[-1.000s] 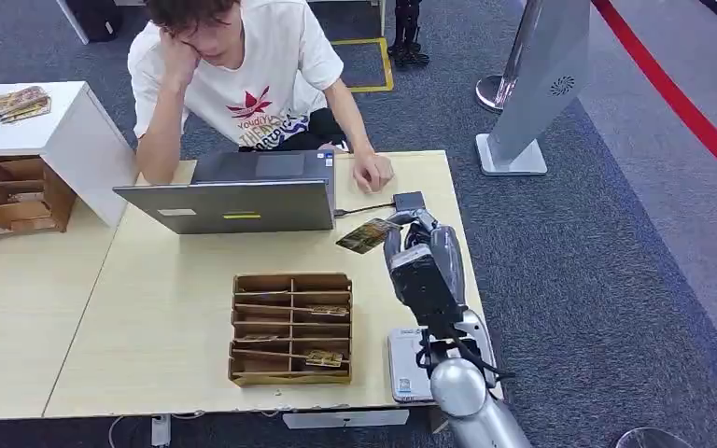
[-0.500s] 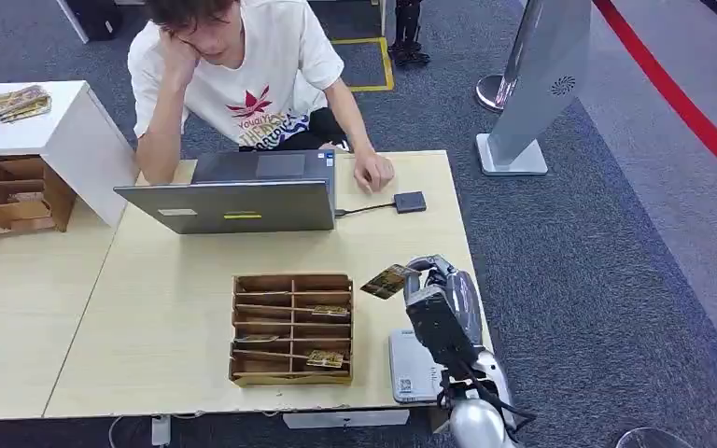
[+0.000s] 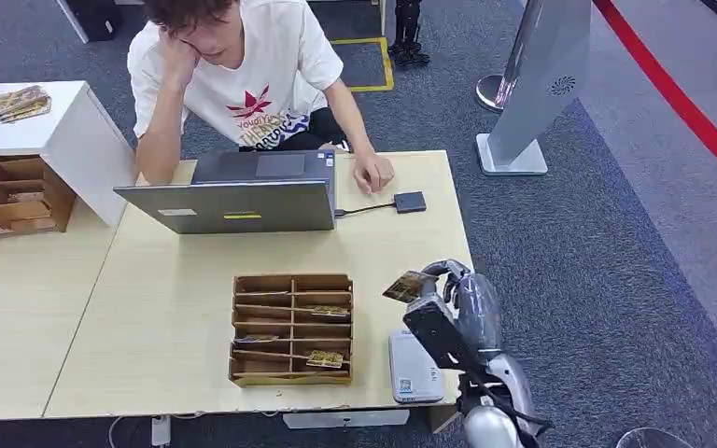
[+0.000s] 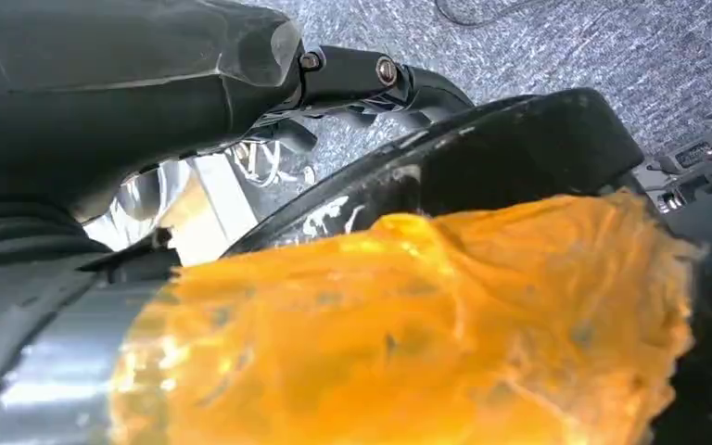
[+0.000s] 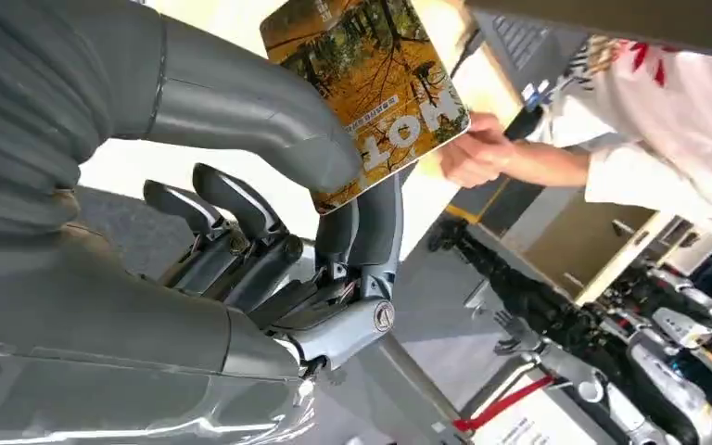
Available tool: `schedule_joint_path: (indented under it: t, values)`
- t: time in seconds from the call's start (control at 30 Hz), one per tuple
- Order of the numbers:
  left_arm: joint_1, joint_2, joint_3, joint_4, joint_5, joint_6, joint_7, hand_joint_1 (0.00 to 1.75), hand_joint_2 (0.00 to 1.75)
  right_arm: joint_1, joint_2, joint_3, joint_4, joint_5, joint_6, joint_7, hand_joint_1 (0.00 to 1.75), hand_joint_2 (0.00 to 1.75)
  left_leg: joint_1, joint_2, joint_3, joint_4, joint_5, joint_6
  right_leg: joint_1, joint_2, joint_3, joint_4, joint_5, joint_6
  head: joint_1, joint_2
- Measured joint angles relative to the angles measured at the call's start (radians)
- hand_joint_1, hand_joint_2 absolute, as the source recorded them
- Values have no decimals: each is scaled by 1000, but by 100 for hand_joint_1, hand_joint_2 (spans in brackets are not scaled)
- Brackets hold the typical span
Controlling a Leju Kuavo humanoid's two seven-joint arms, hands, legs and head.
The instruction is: Pass the card to the sensor for recognition and then transmit it.
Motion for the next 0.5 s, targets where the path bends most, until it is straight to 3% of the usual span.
schedule_joint_path:
  t: [0.5]
  values:
    - [0, 4, 23, 0, 18, -7, 0, 0, 0, -11, -91, 0, -7, 198, 134, 109, 175, 175, 0, 0, 0, 0, 0, 0, 0, 0, 1, 0, 0, 0, 0, 0]
